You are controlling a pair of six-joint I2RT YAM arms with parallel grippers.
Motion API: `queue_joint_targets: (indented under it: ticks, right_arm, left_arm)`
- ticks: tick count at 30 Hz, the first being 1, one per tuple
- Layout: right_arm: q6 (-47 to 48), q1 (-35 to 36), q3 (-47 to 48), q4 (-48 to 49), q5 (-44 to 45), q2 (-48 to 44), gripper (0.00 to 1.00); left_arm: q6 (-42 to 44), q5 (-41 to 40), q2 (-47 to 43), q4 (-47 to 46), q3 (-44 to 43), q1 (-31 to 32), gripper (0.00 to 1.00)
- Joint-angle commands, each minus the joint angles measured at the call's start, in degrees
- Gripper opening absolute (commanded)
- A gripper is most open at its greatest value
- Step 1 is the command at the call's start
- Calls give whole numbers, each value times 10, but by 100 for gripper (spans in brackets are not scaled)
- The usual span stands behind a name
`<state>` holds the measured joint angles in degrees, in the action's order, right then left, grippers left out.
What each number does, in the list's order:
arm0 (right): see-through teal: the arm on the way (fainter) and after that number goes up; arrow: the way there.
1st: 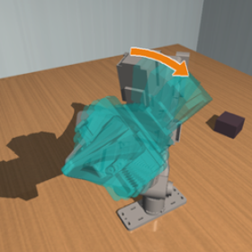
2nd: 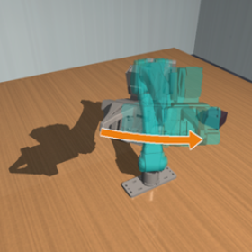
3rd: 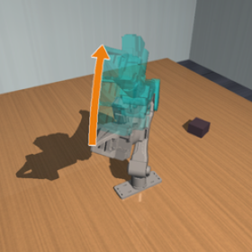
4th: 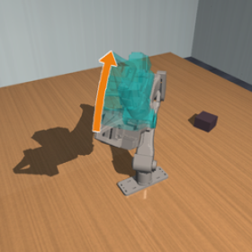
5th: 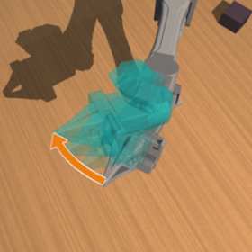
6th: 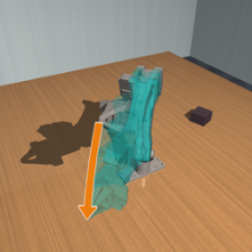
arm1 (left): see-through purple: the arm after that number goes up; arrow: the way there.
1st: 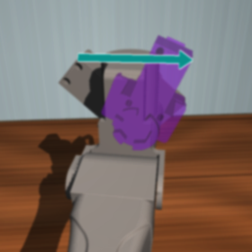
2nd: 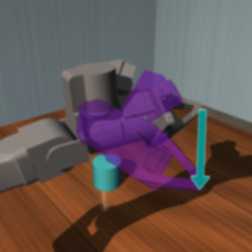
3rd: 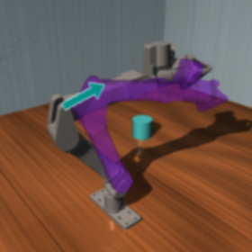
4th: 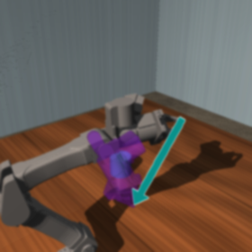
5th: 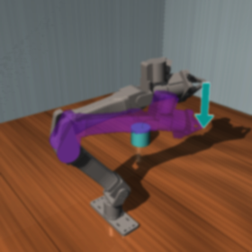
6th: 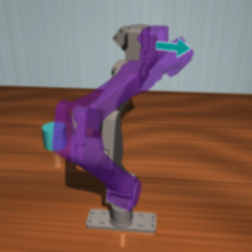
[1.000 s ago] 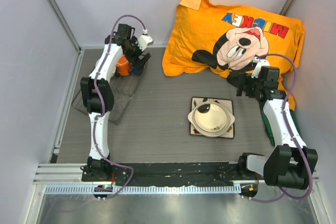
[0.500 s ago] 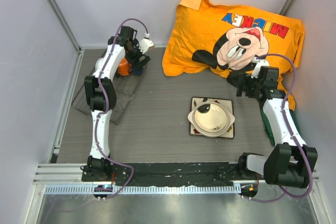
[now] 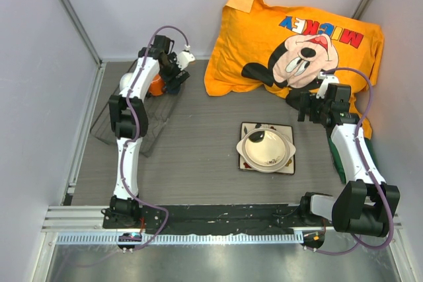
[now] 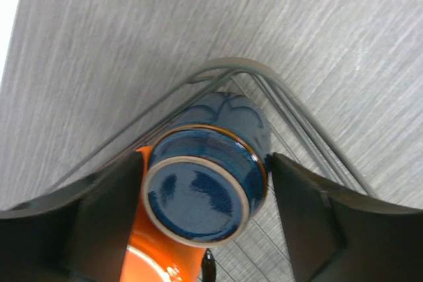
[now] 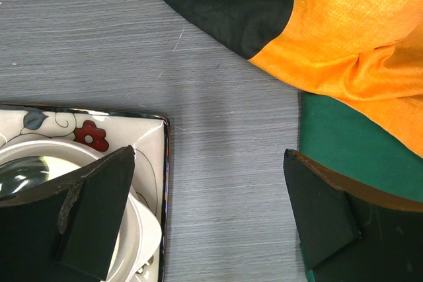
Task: Unload the mixed dishes from the dish rack
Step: Pick up the cup from the dish rack.
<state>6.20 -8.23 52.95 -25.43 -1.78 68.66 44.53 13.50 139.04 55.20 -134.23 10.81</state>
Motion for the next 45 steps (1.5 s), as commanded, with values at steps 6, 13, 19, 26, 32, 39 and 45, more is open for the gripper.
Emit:
queue_joint_targets:
  ticks: [6, 13, 19, 26, 32, 39, 45]
  right_arm:
    - [8, 2, 23, 7, 8, 2, 99]
    - [7, 2, 23, 8, 6, 1, 99]
    - [7, 2, 23, 8, 4, -2, 99]
    - [7, 2, 23, 7, 1, -3, 99]
    - [7, 2, 23, 7, -1, -4, 99]
    - [6, 2, 23, 6, -2, -3, 99]
    - [6, 2, 24, 6, -4, -1, 99]
  left_arm:
    - [11, -3, 10, 4, -18, -2, 56]
    - [10, -7, -11, 7, -14, -2, 36]
    - [2, -6, -41, -4, -12, -2, 23]
    - [2, -15, -64, -4, -14, -2, 9]
    - [-6, -17, -79, -12, -13, -3, 1]
    - [-7, -22, -89, -12, -15, -3, 0]
    - [-10, -25, -110, -4, -15, -3, 0]
